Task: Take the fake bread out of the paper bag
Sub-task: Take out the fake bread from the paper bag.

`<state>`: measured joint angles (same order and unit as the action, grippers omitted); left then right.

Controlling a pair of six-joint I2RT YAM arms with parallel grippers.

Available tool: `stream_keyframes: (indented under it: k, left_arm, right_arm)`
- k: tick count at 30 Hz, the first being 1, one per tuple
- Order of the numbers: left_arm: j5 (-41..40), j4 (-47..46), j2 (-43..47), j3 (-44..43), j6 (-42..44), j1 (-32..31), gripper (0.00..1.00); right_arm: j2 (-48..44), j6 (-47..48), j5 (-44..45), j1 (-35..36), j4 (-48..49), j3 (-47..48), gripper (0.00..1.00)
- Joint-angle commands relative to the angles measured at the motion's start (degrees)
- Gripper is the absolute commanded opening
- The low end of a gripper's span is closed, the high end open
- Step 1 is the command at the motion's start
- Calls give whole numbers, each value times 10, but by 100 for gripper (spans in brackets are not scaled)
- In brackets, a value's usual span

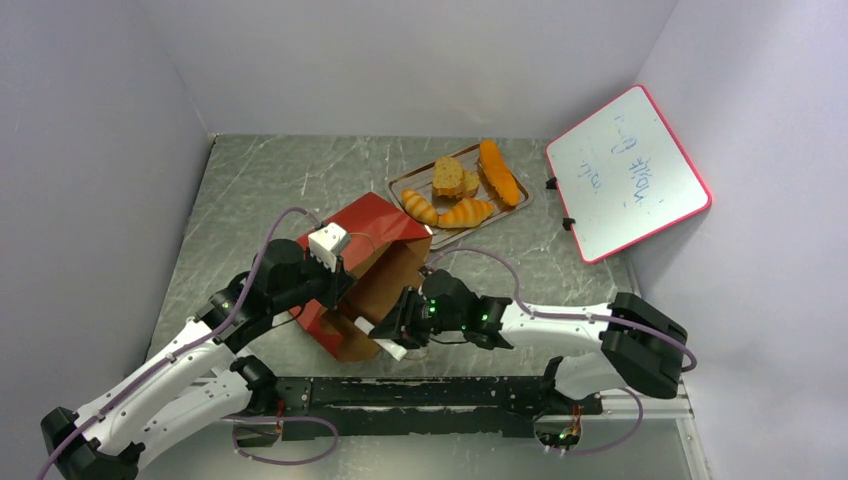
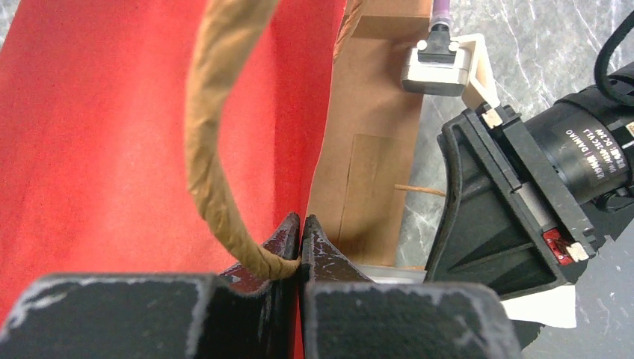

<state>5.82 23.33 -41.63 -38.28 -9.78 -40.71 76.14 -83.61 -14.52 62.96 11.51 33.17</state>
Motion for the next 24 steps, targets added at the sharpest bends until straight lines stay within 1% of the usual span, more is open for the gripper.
stream_keyframes:
  k: [1,10,17,24]
  left_arm:
    - [11,-19,2,-9,7,-4,7]
    - [39,-10,-11,-16,10,-4,7]
    - [59,-6,-27,-25,11,-5,7]
    - [65,-9,-36,-27,13,-5,7]
  right_arm:
    - [19,5,10,-2,38,19,36]
    - [42,23,30,-2,94,13,37]
    - [82,17,29,-2,202,-24,38]
    - [136,20,15,-2,269,-23,40]
